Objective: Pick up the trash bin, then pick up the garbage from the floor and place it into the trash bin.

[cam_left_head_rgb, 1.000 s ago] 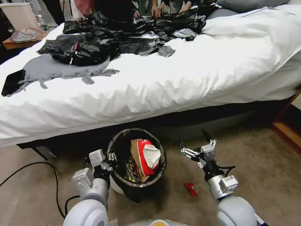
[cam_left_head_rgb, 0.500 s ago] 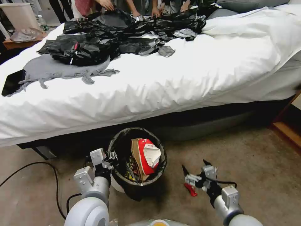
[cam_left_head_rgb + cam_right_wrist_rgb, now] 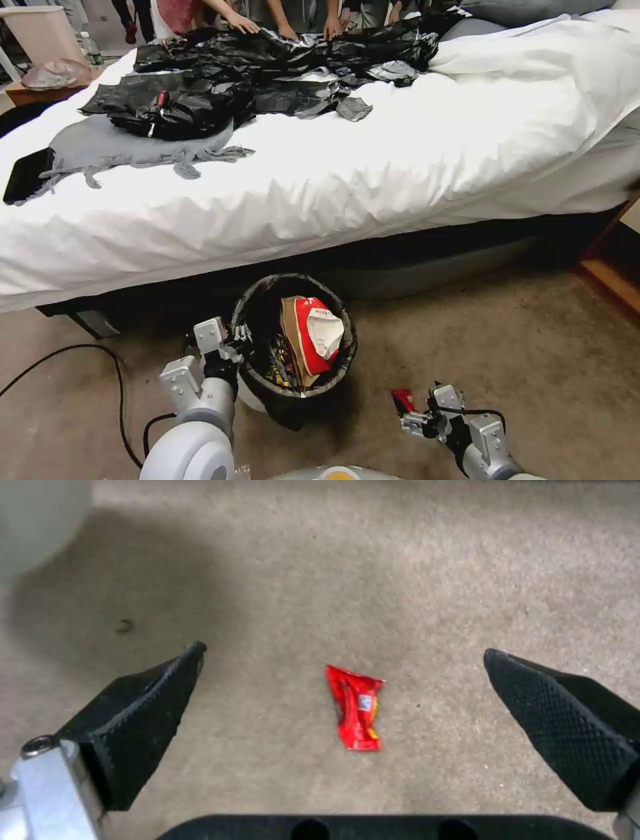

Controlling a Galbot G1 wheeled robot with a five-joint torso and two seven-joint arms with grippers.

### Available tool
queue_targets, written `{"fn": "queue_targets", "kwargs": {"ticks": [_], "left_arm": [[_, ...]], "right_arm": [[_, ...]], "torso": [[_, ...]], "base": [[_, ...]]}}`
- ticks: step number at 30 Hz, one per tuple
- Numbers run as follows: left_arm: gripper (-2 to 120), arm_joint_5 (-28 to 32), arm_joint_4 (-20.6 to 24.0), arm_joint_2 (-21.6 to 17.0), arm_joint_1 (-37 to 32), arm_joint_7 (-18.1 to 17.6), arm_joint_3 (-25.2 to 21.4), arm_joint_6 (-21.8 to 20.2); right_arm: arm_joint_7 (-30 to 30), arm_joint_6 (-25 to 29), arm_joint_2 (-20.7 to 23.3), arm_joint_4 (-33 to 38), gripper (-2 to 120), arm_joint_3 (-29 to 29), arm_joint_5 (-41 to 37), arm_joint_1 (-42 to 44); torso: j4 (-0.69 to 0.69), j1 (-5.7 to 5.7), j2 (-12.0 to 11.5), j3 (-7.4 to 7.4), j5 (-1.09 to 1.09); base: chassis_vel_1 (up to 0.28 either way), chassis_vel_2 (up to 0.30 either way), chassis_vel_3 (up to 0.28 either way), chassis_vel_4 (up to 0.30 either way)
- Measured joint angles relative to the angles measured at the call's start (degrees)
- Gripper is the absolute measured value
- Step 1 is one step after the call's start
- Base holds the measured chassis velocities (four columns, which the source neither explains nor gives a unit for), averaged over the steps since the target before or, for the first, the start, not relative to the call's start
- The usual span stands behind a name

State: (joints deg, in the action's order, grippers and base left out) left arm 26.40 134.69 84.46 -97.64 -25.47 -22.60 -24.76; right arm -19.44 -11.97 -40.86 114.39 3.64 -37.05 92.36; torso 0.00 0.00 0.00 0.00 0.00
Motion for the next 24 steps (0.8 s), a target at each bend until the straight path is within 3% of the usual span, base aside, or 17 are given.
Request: {"fn": "queue_targets", "kwargs": {"ticks": [24], "left_arm": [[92,-0.2,-1.1,-0.1,0.8,0.0,0.0,-0.2]], "right_arm": [[4.6,1.1,-8.7,-18.5,100,-6.2,4.3,-11.8]], "torso": [[0.00,0.00,0.0,0.00,-0.01]], "base": [[0.000,0.000,0.000,0.000]]}}
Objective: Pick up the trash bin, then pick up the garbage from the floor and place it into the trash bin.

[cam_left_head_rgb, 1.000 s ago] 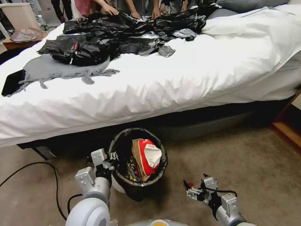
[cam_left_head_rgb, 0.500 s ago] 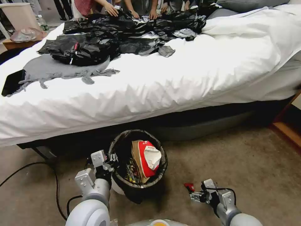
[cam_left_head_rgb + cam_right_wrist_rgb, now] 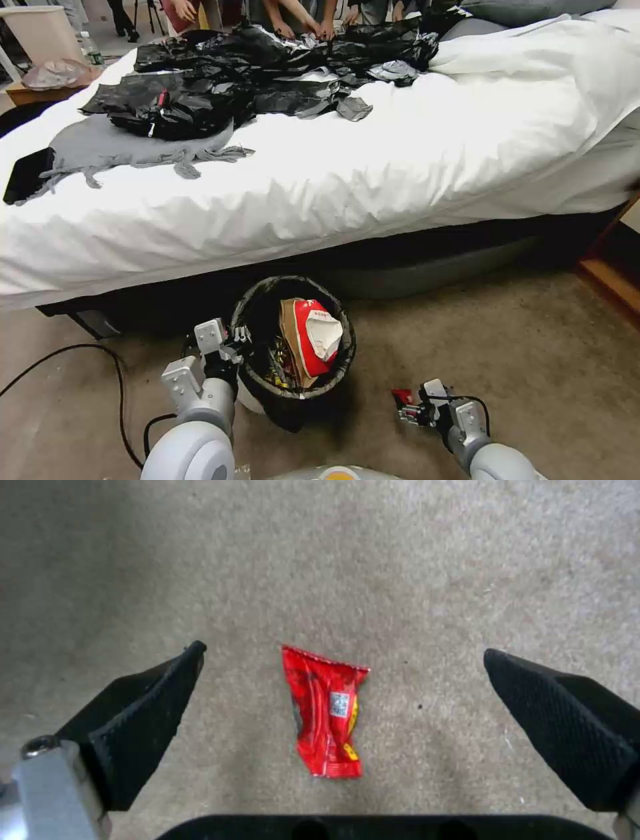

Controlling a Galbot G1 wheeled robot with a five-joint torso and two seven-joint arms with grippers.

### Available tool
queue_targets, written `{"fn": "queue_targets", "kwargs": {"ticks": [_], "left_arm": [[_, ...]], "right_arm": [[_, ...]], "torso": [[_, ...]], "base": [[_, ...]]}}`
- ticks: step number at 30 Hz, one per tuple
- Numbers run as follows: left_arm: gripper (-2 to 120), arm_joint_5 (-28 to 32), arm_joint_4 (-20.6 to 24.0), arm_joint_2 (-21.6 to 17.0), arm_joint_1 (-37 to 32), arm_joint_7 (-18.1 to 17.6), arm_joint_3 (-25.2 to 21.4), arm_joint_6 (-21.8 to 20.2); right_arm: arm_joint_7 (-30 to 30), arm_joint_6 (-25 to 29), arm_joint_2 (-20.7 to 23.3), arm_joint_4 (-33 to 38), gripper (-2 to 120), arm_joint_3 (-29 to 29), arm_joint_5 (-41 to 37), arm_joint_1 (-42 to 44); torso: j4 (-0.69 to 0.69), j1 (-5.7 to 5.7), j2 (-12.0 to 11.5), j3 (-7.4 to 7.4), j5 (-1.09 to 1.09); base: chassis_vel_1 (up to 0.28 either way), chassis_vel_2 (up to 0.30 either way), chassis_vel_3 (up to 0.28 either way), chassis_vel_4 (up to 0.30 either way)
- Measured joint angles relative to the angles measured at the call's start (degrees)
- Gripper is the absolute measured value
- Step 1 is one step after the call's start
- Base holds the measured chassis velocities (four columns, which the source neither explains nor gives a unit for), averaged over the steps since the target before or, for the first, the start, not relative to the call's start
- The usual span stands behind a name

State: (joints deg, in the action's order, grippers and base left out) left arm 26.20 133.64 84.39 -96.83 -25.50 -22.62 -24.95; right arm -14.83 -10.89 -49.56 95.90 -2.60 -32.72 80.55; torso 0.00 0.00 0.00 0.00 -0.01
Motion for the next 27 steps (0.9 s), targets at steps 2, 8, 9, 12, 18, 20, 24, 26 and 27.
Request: {"fn": "queue_targets", "kwargs": {"ticks": [2,8,9,12,18,20,24,26,27], "left_arm": [[92,0.0,-0.1,0.0,0.0,0.0,0.0,0.0],[92,0.0,-0.3,0.2,0.1,0.0,0.0,0.0],[92,0.0,-0.3,0.2,0.0,0.0,0.0,0.0],[92,0.0,-0.3,0.1,0.0,0.0,0.0,0.0],[92,0.0,-0.6,0.2,0.2,0.0,0.1,0.0],[92,0.0,-0.6,0.3,0.2,0.0,0.2,0.0],[92,-0.3,-0.7,0.4,0.1,0.0,0.2,0.1],[92,-0.3,-0.7,0.4,0.1,0.0,0.3,0.1],[92,-0.3,-0.7,0.4,0.1,0.0,0.3,0.1]], "right_arm": [[0.1,0.3,-0.5,-1.2,100,-0.6,0.5,-0.4],[0.7,1.5,-2.2,-6.2,100,-2.1,2.0,-1.8],[0.8,1.7,-2.4,-6.6,100,-2.1,2.1,-2.0],[1.1,2.1,-2.8,-8.0,100,-2.3,2.4,-2.3],[1.8,3.1,-3.4,-10.2,100,-2.5,3.2,-2.8],[2.2,3.5,-3.6,-10.8,100,-2.5,3.6,-3.1],[2.4,3.9,-4.1,-11.6,100,-2.8,4.3,-3.8],[2.4,4.0,-4.3,-11.8,100,-2.9,4.4,-3.9],[2.4,4.1,-4.4,-11.9,100,-2.9,4.6,-4.0]], "torso": [[-0.01,0.00,0.0,0.00,0.01],[-0.01,0.00,0.0,0.00,0.00],[-0.01,0.00,0.0,0.00,0.00],[-0.01,0.00,0.0,0.00,0.00],[-0.01,0.00,0.0,0.00,0.00],[0.00,0.00,0.0,0.00,0.01],[0.00,0.00,0.0,0.00,0.00],[0.00,0.00,0.0,0.00,0.01],[0.00,0.00,0.0,0.00,0.01]], "base": [[0.000,0.000,0.000,0.000],[0.000,0.000,0.000,0.000],[0.000,0.000,0.000,0.000],[0.000,0.000,0.000,0.000],[0.000,0.000,0.000,0.000],[0.000,0.000,0.000,0.000],[0.000,0.000,0.000,0.000],[0.000,0.000,0.000,0.000],[0.000,0.000,0.000,0.000]]}}
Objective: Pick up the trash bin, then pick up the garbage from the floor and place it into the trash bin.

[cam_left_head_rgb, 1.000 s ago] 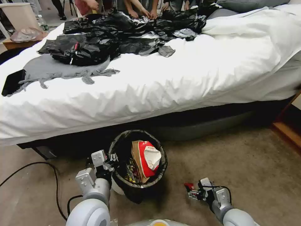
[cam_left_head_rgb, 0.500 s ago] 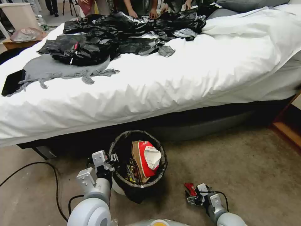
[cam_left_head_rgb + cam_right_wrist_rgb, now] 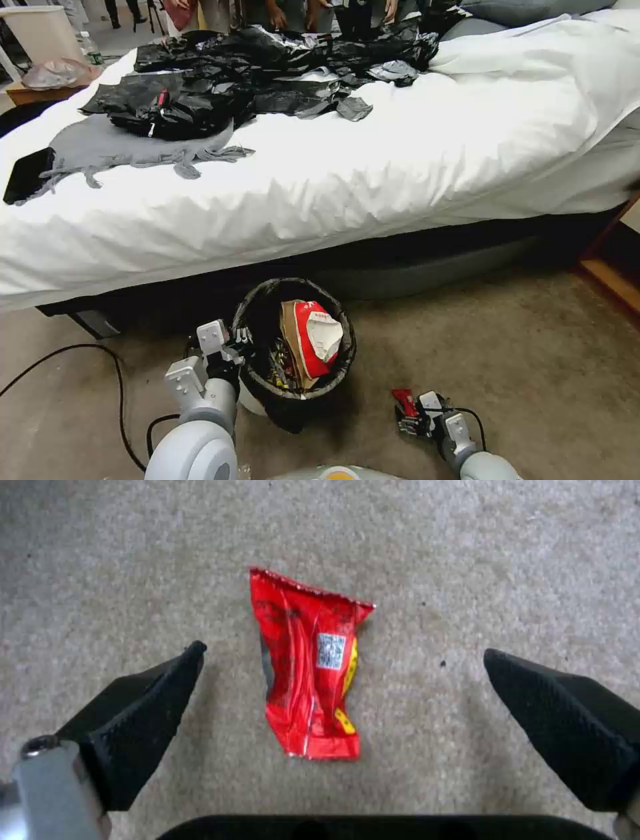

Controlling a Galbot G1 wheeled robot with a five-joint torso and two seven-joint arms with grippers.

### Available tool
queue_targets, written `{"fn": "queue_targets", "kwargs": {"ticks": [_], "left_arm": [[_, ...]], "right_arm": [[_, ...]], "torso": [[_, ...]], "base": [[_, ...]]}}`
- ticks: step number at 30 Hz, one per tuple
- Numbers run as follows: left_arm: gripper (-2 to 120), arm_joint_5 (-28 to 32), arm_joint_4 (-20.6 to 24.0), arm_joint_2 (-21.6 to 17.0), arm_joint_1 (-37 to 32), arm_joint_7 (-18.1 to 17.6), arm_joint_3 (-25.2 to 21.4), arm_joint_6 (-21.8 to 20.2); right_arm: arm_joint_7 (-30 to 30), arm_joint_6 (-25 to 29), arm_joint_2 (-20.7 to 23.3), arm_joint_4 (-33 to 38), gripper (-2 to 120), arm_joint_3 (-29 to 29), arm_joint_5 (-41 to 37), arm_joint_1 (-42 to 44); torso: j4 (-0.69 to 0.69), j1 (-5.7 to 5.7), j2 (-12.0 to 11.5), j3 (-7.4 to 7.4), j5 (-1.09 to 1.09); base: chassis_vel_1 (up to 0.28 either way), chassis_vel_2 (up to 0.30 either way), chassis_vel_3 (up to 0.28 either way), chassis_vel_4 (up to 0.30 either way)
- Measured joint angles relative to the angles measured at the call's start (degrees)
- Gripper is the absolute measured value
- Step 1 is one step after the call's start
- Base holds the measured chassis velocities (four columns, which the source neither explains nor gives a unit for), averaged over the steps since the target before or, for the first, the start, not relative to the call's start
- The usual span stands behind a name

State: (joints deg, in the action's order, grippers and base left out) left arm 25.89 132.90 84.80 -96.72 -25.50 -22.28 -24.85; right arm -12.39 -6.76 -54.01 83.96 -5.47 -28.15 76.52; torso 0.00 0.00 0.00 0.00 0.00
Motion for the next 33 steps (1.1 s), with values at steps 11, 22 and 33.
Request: {"fn": "queue_targets", "kwargs": {"ticks": [11,22,33], "left_arm": [[92,-0.3,0.4,0.0,-0.5,0.0,0.2,0.1],[92,-0.8,1.1,0.1,-1.4,0.0,0.4,0.4],[92,-1.0,1.3,0.2,-1.7,0.0,0.4,0.5]], "right_arm": [[-0.2,0.1,-0.8,-0.6,66,0.0,1.0,0.2],[0.5,0.6,-2.1,-2.3,27,-0.4,1.4,-0.4],[2.4,2.6,-3.3,-5.4,0,0.1,2.0,-1.5]], "torso": [[0.00,0.00,0.0,0.00,0.00],[-0.01,0.00,0.0,0.00,-0.01],[0.01,0.00,0.0,0.00,0.01]], "base": [[0.000,0.000,0.000,0.000],[0.000,0.000,0.000,0.000],[0.000,0.000,0.000,0.000]]}}
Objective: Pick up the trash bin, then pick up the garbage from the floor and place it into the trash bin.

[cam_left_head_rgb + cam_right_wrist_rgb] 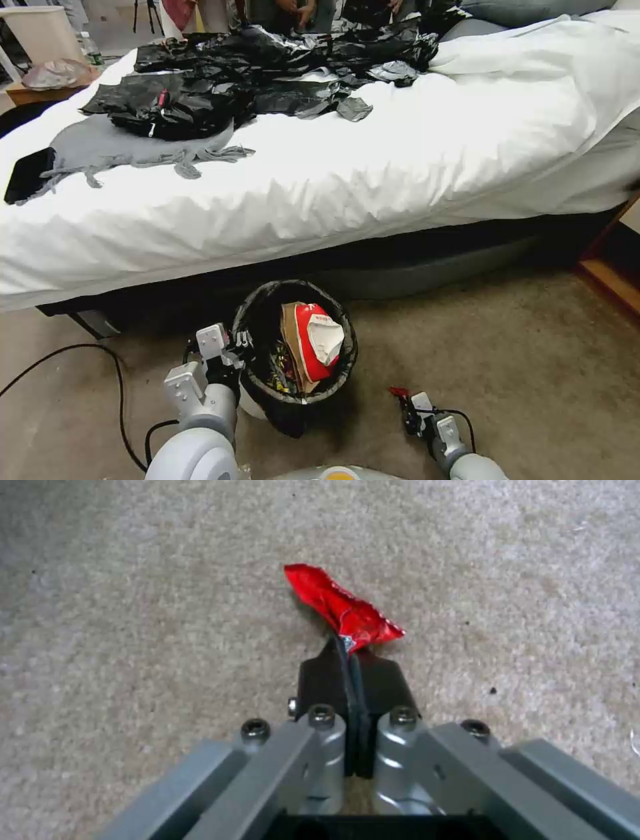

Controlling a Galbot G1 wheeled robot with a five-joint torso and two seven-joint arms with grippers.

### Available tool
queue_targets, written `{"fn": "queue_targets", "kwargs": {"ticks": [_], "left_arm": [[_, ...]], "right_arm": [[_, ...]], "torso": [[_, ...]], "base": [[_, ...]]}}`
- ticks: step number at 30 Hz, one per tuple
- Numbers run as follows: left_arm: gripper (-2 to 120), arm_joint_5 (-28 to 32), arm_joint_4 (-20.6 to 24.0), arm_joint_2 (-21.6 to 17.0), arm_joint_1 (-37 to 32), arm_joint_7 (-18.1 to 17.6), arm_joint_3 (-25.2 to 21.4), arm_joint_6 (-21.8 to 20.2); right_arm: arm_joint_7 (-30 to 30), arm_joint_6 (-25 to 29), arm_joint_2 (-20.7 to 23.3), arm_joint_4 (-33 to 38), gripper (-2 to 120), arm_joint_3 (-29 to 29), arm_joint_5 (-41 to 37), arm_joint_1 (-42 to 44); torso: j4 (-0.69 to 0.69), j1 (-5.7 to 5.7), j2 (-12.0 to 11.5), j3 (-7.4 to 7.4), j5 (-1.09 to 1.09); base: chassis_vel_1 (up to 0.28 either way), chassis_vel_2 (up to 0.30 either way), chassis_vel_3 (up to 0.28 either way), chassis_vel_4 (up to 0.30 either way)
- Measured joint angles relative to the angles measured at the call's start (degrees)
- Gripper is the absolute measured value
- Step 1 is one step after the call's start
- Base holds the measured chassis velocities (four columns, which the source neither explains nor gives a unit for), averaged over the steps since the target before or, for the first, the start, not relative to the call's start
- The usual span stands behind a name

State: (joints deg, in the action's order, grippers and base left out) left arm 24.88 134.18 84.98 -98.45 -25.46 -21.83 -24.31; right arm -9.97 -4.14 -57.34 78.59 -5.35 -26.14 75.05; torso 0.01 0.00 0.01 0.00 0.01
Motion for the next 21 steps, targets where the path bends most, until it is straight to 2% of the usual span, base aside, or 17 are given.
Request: {"fn": "queue_targets", "kwargs": {"ticks": [5,6,8,10,13,15,21], "left_arm": [[92,0.0,0.0,0.0,0.2,0.0,0.0,0.0],[92,0.0,0.0,0.0,0.3,0.0,0.0,0.0],[92,0.0,0.0,0.0,0.4,0.0,0.0,0.0],[92,0.1,0.0,-0.1,0.5,0.0,0.0,0.0],[92,0.2,-0.1,-0.2,0.6,0.0,0.0,0.0],[92,0.2,-0.2,-0.3,0.7,0.1,0.0,0.0],[92,0.2,-0.6,-0.4,0.6,0.1,-0.1,0.0]], "right_arm": [[0.1,0.3,0.2,0.4,0,0.8,0.0,0.1],[0.0,0.3,0.5,0.5,0,1.6,0.1,0.2],[-0.1,0.4,0.5,0.8,0,2.1,0.1,0.3],[-0.1,1.1,0.4,1.3,0,3.0,0.3,0.7],[-0.2,1.9,0.4,1.6,0,3.6,0.6,1.0],[-0.2,2.7,0.3,1.9,0,4.1,1.0,1.3],[-1.2,9.1,0.0,5.7,0,8.3,3.4,3.2]], "torso": [[0.00,0.00,0.0,0.00,0.05],[0.00,0.00,0.0,0.00,-0.03],[-0.02,0.00,0.0,0.00,-0.06],[-0.03,0.00,0.0,0.00,0.02],[-0.02,0.00,0.0,0.00,-0.04],[-0.01,0.00,0.0,0.00,0.00],[-0.02,0.00,0.0,0.00,-0.02]], "base": [[0.000,0.000,0.000,0.000],[0.000,0.000,0.000,0.000],[0.000,0.000,0.000,0.000],[0.000,0.000,0.000,0.000],[0.000,0.000,0.000,0.000],[0.000,0.000,0.000,0.000],[0.000,0.000,0.000,0.000]]}}
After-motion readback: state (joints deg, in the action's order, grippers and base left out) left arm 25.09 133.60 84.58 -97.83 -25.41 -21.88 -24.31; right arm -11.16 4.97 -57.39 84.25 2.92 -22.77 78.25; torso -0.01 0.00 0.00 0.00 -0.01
